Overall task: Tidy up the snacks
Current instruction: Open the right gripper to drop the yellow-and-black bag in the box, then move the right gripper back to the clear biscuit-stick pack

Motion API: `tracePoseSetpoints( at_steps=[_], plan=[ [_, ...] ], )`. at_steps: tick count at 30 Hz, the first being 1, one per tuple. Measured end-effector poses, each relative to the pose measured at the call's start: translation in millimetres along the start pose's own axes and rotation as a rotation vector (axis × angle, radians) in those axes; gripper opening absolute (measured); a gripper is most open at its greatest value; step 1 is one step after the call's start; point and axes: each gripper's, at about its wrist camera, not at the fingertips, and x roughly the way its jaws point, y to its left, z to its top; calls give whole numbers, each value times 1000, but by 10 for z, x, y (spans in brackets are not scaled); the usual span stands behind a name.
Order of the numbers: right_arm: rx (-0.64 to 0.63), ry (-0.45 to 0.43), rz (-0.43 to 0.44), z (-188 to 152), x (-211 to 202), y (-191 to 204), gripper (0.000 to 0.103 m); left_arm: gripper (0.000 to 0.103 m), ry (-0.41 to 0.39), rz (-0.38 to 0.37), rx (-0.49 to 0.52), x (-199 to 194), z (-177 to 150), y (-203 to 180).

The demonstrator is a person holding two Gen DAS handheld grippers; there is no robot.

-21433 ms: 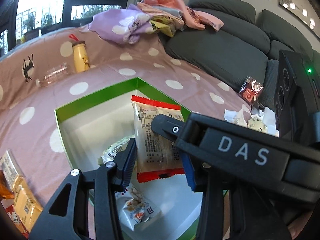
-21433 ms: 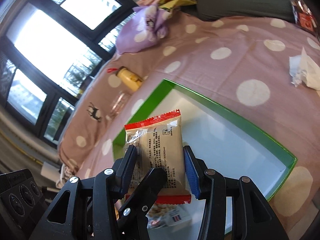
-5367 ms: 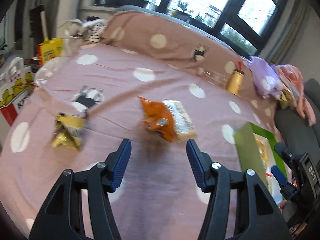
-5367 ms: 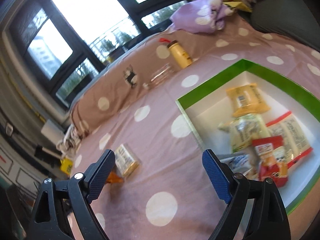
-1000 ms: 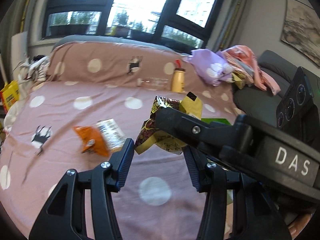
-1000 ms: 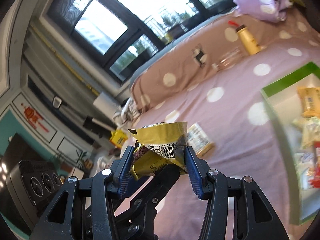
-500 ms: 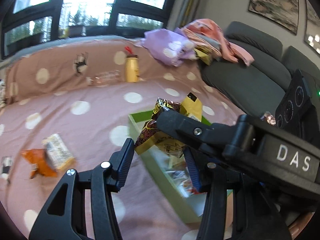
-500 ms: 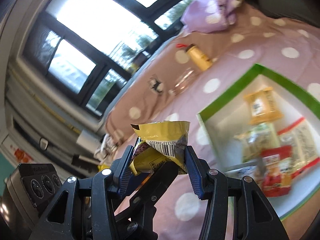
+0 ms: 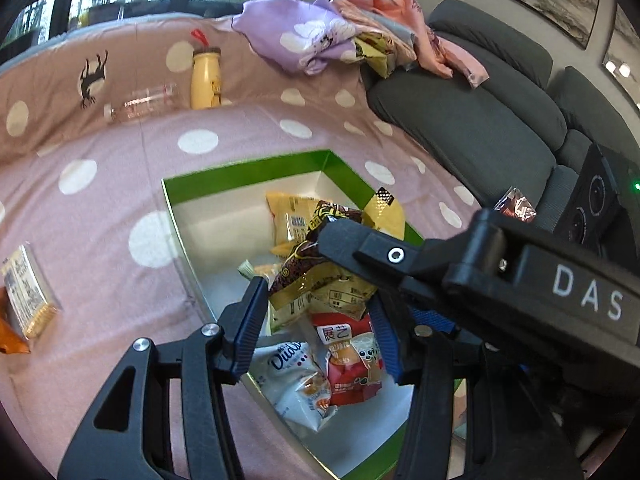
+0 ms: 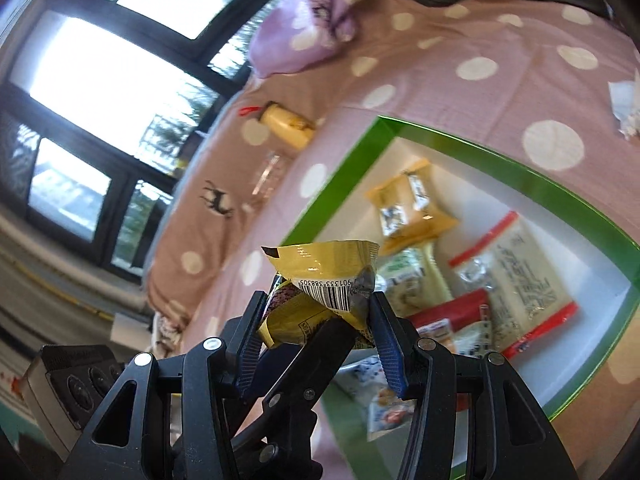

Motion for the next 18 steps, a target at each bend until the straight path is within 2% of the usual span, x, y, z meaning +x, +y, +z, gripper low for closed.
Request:
tracePoseSetpoints(
  at_steps=[3,5,7,11,12,14,16,18],
  plan=[
    [17,4,-13,-9,6,-23,54,52,4,1,-5,-30,-26,21],
    [12,-6,-36,-9,-1,-16,60,53,1,5,-7,-90,-50,40],
    [10,-34,-69,-21,-47,-5,64,55,-9,11,-17,-151,-61,68],
    [6,-93,-116,-25,-158,10,66,58,-64,6,-51,-387,-53,155],
    [4,-106,-125,-29,-186,20,67,61,-74,9,-56,-440,-55,173],
    [-3,-126,-134,-35,-218,52,67,68,-102,24,-70,-589,-68,232],
    [-11,-134,-133,-44,-227,90,68,69,-124,43,-78,-710,-87,286],
    [-26,-138,-121,-69,-231,149,74,70,-146,84,-94,-855,-119,360]
  ],
)
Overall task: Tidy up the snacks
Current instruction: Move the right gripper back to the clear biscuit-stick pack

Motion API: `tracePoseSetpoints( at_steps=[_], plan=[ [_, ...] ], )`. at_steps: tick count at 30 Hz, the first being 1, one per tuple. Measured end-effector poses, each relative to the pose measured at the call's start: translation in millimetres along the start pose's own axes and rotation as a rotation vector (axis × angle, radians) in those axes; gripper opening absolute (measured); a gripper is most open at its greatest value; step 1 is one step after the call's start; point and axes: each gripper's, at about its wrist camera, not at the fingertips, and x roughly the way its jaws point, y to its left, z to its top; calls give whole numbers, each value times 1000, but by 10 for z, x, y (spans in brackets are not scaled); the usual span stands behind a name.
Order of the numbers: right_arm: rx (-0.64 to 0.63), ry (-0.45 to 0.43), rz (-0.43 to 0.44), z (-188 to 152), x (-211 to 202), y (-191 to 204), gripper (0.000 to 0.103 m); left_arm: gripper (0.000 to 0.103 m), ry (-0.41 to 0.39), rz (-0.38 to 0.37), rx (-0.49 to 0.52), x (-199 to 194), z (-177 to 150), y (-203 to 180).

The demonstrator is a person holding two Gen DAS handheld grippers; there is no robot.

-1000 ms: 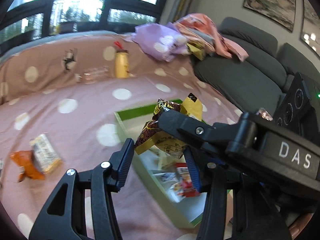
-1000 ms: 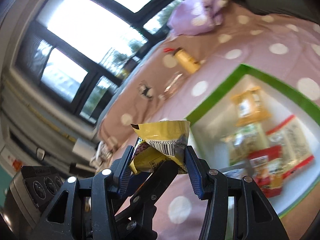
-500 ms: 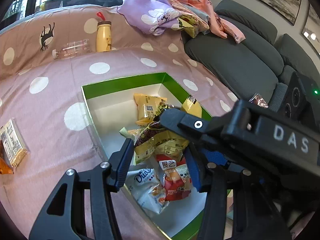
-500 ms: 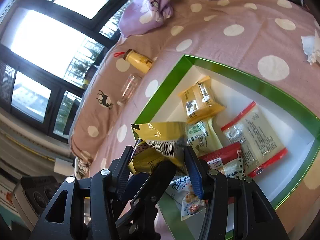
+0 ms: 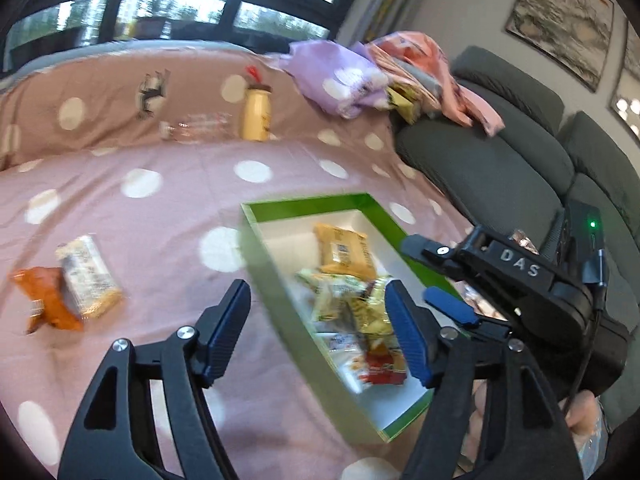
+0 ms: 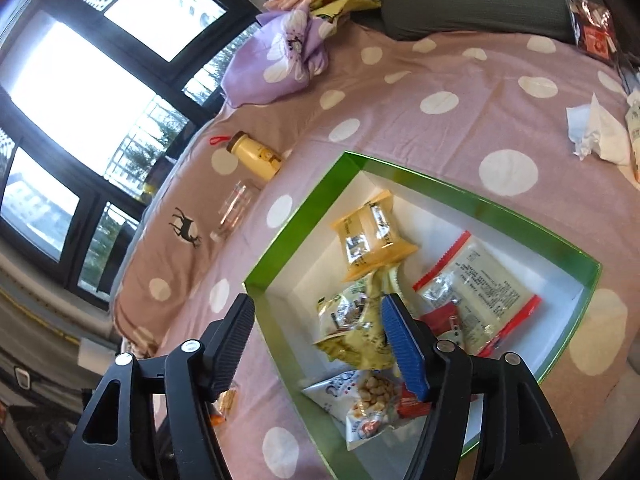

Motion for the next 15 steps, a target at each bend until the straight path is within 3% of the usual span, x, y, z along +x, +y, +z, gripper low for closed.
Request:
tracePoseSetpoints(
  at_steps=[5,10,15],
  plan=[
    [-81,-17,13,-82,-28,225,81,81,-59,130,-79,-322,-82,355],
    [-192,-41,-4,-223,-25,514,84,81,-107,264,-198,-638,-276,834],
    [-300,-35,-1,-420,32,800,86,81,-142,346,-346,-920,-483,1221]
  ],
)
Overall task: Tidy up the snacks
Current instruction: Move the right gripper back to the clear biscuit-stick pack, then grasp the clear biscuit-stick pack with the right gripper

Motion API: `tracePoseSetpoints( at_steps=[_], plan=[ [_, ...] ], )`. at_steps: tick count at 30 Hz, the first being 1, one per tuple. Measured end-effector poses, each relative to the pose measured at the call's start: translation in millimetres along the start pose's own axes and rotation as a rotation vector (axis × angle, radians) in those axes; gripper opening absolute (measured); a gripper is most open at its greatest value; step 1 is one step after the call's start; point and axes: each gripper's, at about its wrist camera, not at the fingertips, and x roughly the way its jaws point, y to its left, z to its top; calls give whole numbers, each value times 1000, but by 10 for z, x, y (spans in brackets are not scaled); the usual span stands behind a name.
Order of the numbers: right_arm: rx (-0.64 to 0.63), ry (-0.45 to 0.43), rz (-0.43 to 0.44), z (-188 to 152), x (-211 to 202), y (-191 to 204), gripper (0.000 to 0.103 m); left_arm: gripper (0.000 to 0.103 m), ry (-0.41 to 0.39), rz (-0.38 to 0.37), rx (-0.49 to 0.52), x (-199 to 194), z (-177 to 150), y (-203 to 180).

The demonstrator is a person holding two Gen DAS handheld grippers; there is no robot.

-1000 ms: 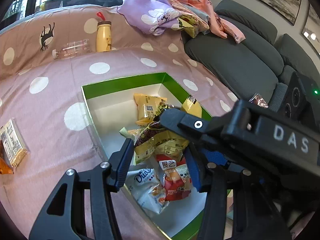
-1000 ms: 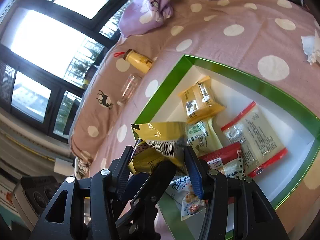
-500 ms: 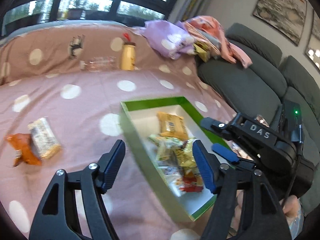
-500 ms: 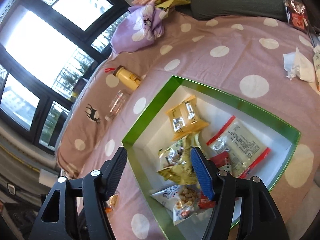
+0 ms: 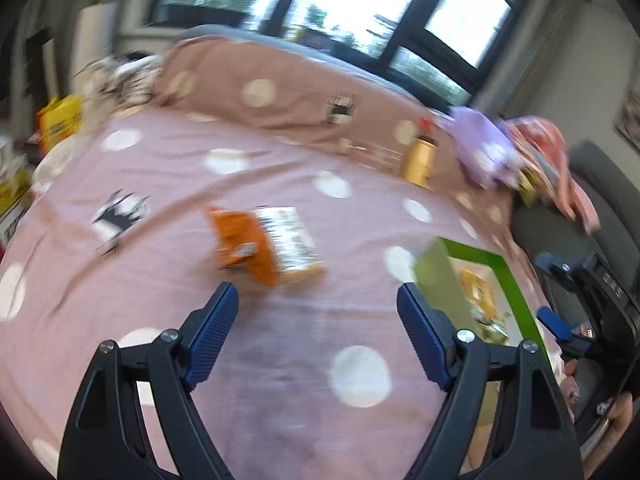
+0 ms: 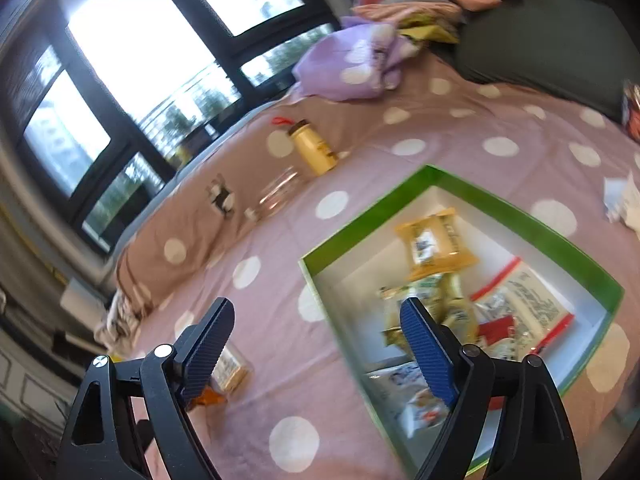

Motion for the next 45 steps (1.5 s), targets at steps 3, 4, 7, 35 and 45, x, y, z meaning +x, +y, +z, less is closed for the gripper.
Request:
tracePoseSetpoints(
  at_steps=[3,4,7,35,45],
  plan=[
    [-81,2,-2,-86,35,225,87,81,-17,46,-41,-51,27,172],
    [-102,4,-3,-110,52,281,87,82,-28,61,-52,-68,43,221],
    [-167,24,0,-203,131,471,87,83,-26,80,-74,-61,59,329],
    [-566,490,57,-914,2177,1595,80,84,133,252,-198,278,81,1010],
    [-653,446,-12,-1065,2173,1675,58,84,130,265,-180,271,84,971]
  ],
)
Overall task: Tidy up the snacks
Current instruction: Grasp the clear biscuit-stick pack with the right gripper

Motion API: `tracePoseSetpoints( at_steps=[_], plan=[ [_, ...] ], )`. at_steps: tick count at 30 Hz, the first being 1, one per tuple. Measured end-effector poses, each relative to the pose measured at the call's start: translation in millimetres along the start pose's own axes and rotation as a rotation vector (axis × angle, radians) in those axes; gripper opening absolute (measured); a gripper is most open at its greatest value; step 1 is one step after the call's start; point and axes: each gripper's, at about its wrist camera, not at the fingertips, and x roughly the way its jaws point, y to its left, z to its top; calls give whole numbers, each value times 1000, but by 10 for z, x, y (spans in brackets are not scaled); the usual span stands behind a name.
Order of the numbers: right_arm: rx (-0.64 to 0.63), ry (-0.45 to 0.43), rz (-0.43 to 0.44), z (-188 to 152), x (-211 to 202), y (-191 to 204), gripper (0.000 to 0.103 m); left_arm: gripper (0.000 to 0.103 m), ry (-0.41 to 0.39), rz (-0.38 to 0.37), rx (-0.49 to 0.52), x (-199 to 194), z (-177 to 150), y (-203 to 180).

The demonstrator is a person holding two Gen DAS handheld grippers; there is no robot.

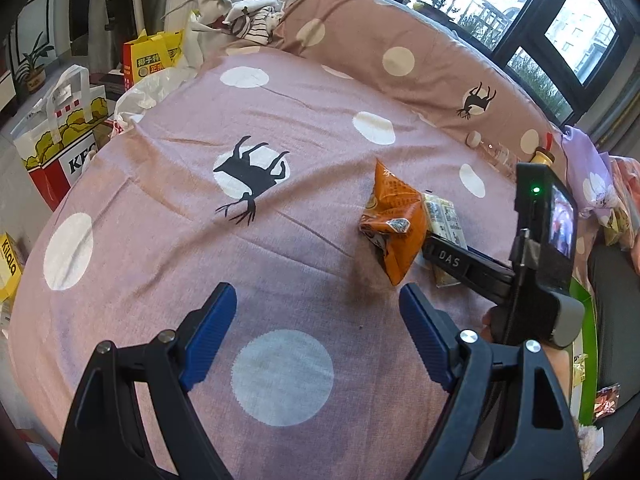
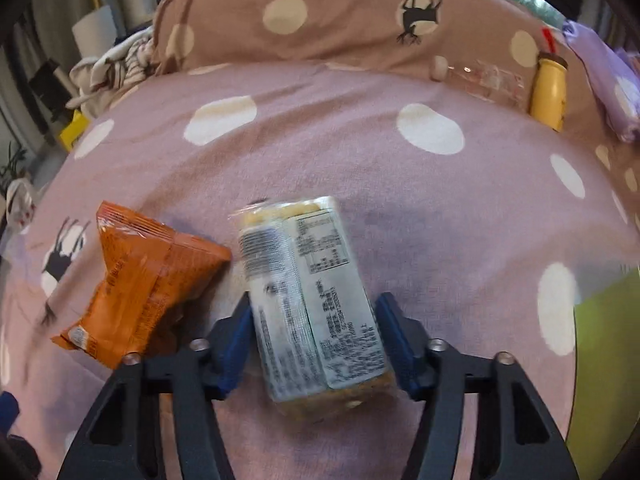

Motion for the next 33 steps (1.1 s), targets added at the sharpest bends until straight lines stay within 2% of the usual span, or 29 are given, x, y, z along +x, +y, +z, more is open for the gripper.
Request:
tracePoseSetpoints(
  at_steps=[6,13,16,22,25,27,29,33],
  plan=[
    [144,35,106,-267,-378,-201,57,84,-19,-1,13,-55,-17,-49],
    [220,92,129,-795,-768,-309,56,84,-18,-14,72,-81,-81,-214],
    [240,133,138,-960,-800,-349,57,83,-9,-30,95,-71,-121,-301],
    [322,91,163,-929,-872,-586,60,82,28,-62,125,-33,-217,-435],
    [384,75,227,-939,-877,-749,60,82,67,-91,148,23,-269,-508],
    [441,73,287,-942,-836,-851,60,76,107,-140,154,79,-306,-564],
    [481,76,319,-958,-806,-926,60,75,147,-185,146,133,-351,-626],
    [497,98,357,-979,-724,-932,61,67,191,-228,171,211,-439,-778]
  ],
)
